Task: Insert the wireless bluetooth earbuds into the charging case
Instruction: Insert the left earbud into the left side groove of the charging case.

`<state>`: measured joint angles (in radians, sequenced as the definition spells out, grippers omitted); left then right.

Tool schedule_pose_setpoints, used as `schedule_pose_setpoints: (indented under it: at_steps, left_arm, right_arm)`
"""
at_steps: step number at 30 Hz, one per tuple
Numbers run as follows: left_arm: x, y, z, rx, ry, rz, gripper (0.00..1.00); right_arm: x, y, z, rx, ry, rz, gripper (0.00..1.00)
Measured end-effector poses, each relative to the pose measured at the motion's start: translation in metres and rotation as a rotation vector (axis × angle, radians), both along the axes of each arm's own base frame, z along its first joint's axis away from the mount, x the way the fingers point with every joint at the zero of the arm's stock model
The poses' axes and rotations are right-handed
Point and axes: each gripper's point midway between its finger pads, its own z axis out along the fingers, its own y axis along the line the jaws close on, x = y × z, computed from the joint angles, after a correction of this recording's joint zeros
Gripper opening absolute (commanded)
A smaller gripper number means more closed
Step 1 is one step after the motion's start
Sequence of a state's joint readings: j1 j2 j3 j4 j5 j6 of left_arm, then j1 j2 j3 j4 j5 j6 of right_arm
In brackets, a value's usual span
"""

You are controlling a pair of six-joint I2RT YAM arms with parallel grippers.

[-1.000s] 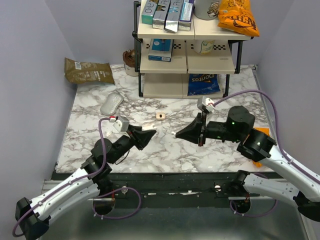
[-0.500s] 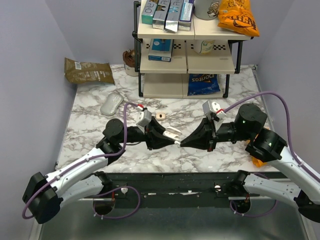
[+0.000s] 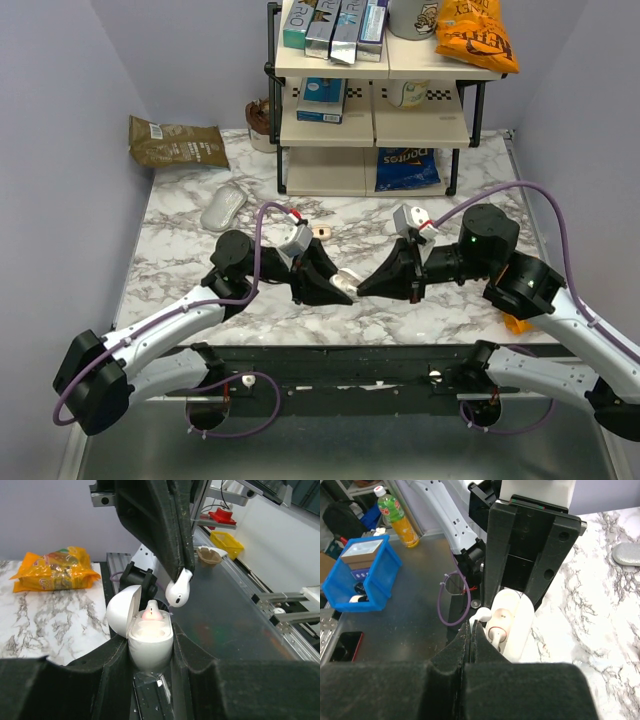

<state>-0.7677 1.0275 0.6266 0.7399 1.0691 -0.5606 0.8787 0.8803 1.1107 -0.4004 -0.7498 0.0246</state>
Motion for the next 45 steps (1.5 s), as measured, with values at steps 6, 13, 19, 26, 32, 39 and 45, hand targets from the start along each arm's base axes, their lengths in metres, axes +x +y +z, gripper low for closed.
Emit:
schedule_pose_setpoints:
  at_steps: [6, 13, 19, 26, 32, 39, 45]
  left_arm:
    - [-0.005, 0.001, -0.005, 0.020, 0.005, -0.042, 0.00]
    - [-0.005, 0.000, -0.007, 0.027, 0.009, -0.050, 0.00]
    - [-0.005, 0.000, -0.007, 0.025, 0.008, -0.050, 0.00]
    - [-0.005, 0.000, -0.005, 0.022, 0.004, -0.050, 0.00]
    - [-0.006, 0.000, -0.003, 0.019, -0.001, -0.056, 0.00]
    - [-0.008, 0.000, -0.005, 0.028, 0.003, -0.066, 0.00]
    - [-0.008, -0.001, -0.004, 0.027, -0.001, -0.068, 0.00]
  right_arm:
    - [0.003, 0.003, 0.003, 0.000, -0.001, 0.000, 0.01]
    - [0.005, 0.008, 0.001, -0.003, 0.005, 0.012, 0.01]
    - [0.008, 0.012, -0.004, -0.019, 0.019, 0.014, 0.01]
    - [0.009, 0.013, -0.005, -0.022, 0.022, 0.012, 0.01]
    - [0.010, 0.014, -0.006, -0.023, 0.021, 0.010, 0.01]
    - [0.012, 0.016, -0.008, -0.033, 0.029, 0.004, 0.01]
    - [0.015, 0.016, -0.011, -0.044, 0.034, -0.010, 0.01]
